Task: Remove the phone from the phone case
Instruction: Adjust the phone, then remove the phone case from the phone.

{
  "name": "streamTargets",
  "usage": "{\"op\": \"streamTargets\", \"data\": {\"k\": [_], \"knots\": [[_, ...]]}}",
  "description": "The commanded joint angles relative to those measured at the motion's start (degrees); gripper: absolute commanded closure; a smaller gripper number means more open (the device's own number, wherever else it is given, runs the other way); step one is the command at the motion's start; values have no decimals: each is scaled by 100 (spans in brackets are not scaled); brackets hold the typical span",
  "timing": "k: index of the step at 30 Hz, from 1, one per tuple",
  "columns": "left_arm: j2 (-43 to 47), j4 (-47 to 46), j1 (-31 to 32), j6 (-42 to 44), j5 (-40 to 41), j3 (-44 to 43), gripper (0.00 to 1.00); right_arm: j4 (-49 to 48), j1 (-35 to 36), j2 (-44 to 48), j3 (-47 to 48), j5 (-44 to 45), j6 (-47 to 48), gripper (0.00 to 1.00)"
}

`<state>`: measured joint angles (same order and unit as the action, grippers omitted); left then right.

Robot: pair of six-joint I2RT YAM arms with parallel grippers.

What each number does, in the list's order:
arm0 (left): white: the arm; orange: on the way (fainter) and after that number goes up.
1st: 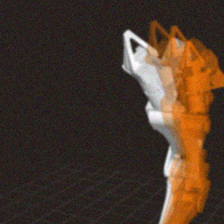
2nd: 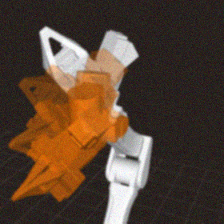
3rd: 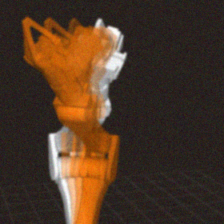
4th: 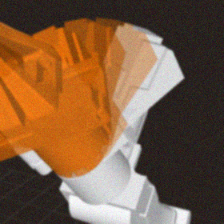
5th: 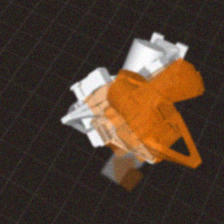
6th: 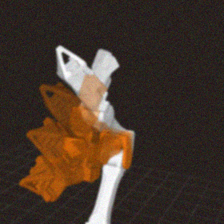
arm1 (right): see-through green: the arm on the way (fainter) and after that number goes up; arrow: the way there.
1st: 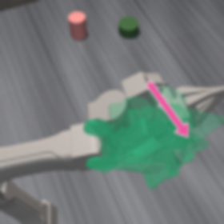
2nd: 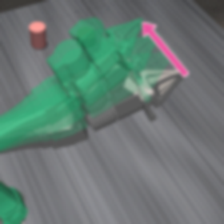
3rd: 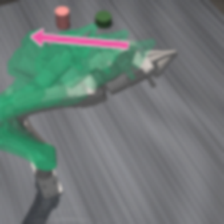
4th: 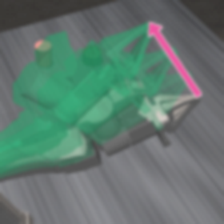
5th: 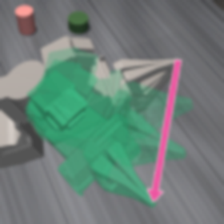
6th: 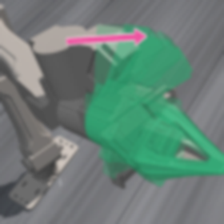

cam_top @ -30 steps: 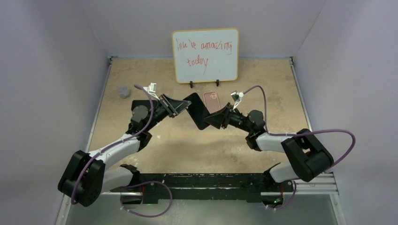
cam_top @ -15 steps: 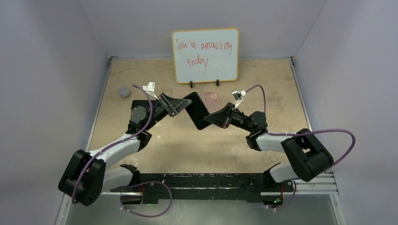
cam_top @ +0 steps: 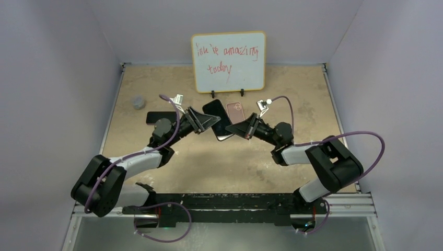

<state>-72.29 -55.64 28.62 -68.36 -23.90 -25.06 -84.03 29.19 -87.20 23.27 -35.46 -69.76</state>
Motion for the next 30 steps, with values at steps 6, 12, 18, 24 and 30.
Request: {"op": "streamTargets", "data": {"k": [6, 12, 18, 24, 30], "knots": [[-359, -1071, 421, -139, 102, 44, 62, -1488, -10, -122, 140, 330, -631, 100], [-219, -894, 421, -173, 270, 73, 90, -1370, -10, -148, 146, 292, -496, 100], [-106, -879, 328, -362, 415, 150, 100, -1382, -10, -203, 102, 8, -391, 85], [118, -761, 289, -361, 734, 150, 100, -1499, -5, -236, 11, 17, -359, 58], [286, -820, 282, -557, 1330, 194, 100, -1140, 91, 64, -56, 323, 5, 43]]}}
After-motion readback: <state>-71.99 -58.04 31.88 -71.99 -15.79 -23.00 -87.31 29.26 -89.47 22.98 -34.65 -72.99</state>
